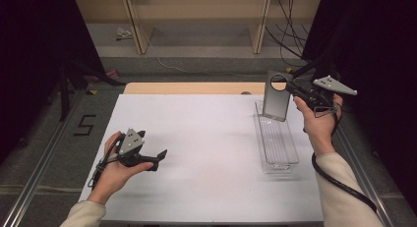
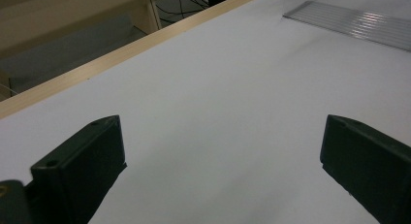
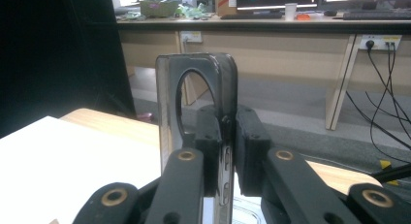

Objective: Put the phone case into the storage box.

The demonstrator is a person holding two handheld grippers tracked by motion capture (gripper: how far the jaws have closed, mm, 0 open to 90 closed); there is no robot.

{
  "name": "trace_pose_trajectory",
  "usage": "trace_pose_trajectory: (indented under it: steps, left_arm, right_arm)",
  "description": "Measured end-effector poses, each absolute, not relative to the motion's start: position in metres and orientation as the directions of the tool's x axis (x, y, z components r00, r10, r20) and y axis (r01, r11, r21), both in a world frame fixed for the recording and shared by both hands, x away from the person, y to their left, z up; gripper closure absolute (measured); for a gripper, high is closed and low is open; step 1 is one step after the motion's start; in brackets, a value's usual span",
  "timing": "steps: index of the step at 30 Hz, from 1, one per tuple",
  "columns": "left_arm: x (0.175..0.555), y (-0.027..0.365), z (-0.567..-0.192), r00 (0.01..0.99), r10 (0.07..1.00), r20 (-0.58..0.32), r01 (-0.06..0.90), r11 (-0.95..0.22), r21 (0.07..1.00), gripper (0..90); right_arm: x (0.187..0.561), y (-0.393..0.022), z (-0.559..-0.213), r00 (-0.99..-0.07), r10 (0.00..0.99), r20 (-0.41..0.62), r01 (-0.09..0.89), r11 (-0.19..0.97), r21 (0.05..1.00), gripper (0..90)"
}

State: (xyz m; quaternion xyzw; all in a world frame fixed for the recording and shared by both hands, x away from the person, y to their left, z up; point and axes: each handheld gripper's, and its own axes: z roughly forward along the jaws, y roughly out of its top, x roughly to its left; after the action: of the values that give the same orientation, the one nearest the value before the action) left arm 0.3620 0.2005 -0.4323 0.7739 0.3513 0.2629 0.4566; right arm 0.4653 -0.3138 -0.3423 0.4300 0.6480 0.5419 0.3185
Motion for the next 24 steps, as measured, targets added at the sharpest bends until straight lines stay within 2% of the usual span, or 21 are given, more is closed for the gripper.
trace_pose_trajectory:
  steps: [24]
  left_arm:
    - [0.3613,0.2013,-0.4318,0.613,0.785,0.089,0.302,-0.337,0.892,1.8]
  right_arm:
    - [0.4708,-0.3139,-0.3437,-0.422,0.905,0.046,0.215,0.051,0.975,82.3]
